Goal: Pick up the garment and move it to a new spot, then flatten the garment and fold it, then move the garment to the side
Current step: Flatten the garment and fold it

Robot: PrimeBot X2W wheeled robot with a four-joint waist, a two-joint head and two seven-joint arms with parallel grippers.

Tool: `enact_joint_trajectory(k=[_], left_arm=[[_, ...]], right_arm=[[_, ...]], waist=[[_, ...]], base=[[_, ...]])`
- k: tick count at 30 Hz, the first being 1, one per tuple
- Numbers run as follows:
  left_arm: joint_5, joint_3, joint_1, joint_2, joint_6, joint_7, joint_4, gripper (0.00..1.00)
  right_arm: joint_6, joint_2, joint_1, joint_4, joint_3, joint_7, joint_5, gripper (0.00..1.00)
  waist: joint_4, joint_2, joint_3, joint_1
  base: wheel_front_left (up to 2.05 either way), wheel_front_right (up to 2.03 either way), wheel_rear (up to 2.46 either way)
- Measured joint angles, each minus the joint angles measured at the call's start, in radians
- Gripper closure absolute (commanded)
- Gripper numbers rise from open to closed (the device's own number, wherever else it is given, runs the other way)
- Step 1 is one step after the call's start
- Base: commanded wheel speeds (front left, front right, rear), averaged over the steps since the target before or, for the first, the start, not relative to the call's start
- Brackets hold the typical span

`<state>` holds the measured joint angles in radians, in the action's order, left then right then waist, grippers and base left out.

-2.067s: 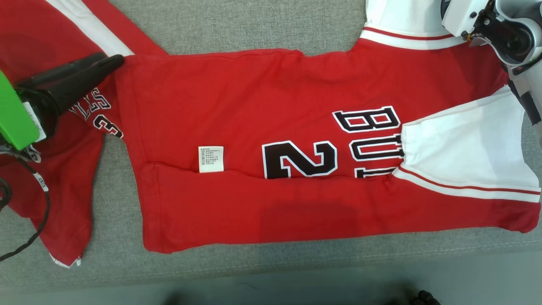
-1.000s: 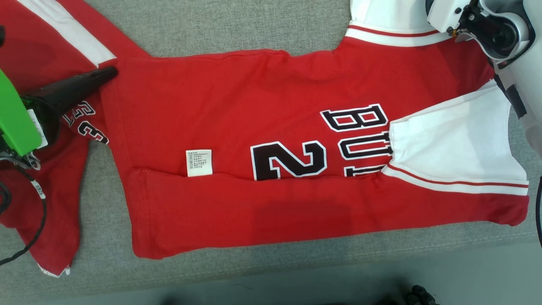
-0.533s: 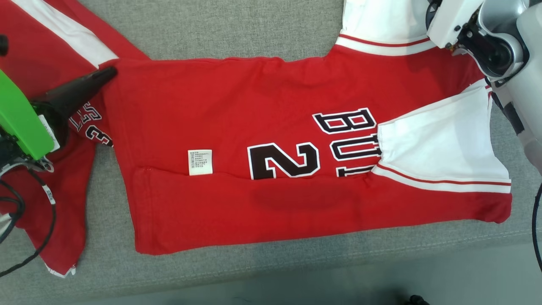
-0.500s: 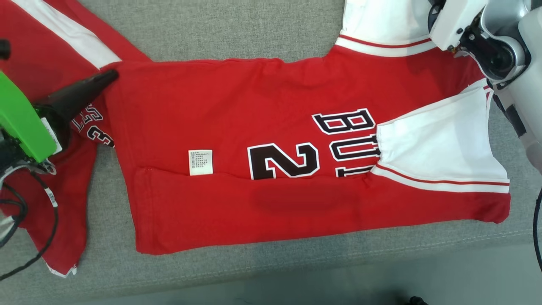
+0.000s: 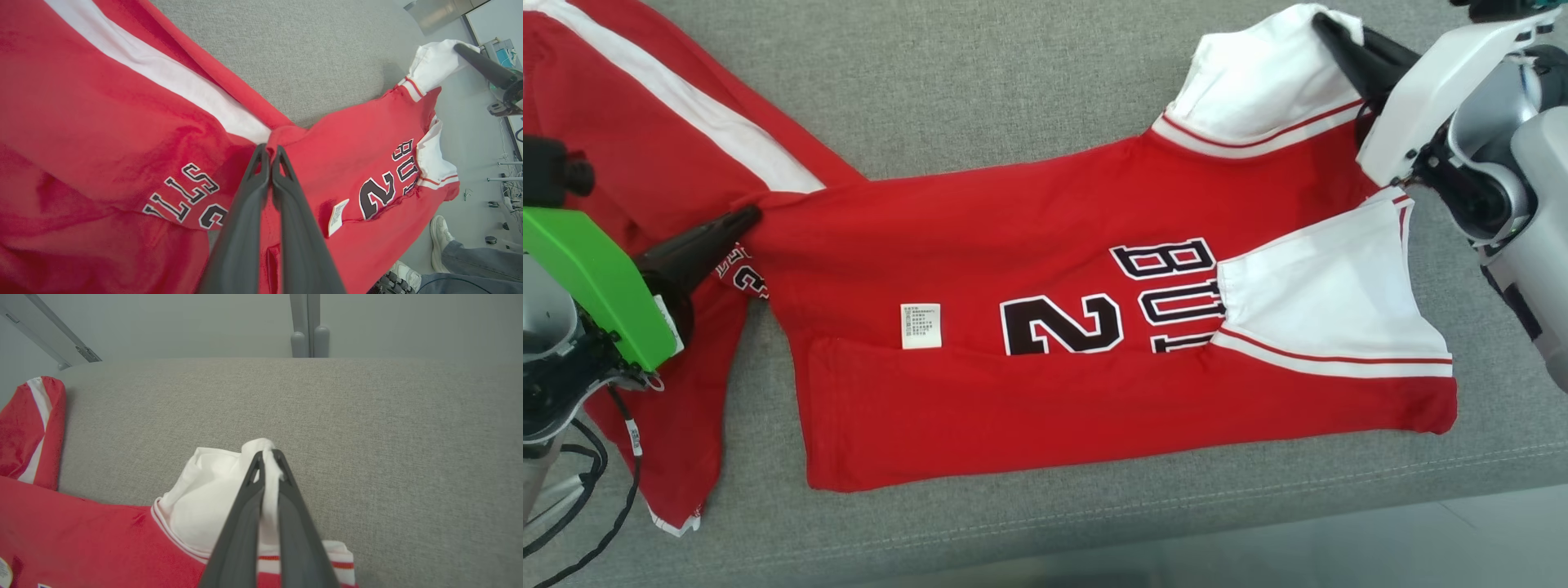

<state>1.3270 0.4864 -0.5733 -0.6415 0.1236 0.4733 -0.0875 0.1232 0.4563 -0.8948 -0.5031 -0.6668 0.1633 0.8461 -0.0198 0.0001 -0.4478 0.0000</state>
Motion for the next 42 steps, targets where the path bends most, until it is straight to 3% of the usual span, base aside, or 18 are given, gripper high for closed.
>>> enact_joint_trajectory(k=[8,13,19,34,42], left_arm=[[-0.1,0.045,0.064,0.018,0.0,-0.095,-0.005,1.0],[-0.144,0.068,0.082,0.048,0.0,-0.165,-0.007,1.0],[-0.185,0.081,0.105,0.061,0.001,-0.235,-0.033,1.0],[-0.297,0.085,-0.051,0.11,0.001,-0.349,-0.108,1.0],[-0.296,0.091,-0.094,0.12,0.001,-0.374,-0.173,1.0]], right_arm=[[0.0,0.02,0.096,0.095,-0.042,-0.097,-0.016,1.0],[0.0,0.086,0.131,0.114,-0.049,-0.169,-0.088,1.0],[0.0,0.117,0.144,0.14,-0.046,-0.24,-0.148,1.0],[-0.003,0.105,0.079,0.107,-0.041,-0.223,-0.145,1.0],[-0.002,0.09,0.047,0.092,-0.076,-0.184,-0.169,1.0]], waist=[[0.001,0.0,0.07,0.0],[0.01,0.0,0.092,0.0],[0.013,0.0,0.096,0.0],[0.024,0.0,0.029,0.0],[0.019,0.0,0.016,0.0]], base=[[0.0,0.0,0.0],[0.0,0.0,0.0],[0.0,0.0,0.0],[0.0,0.0,0.0],[0.0,0.0,0.0]])
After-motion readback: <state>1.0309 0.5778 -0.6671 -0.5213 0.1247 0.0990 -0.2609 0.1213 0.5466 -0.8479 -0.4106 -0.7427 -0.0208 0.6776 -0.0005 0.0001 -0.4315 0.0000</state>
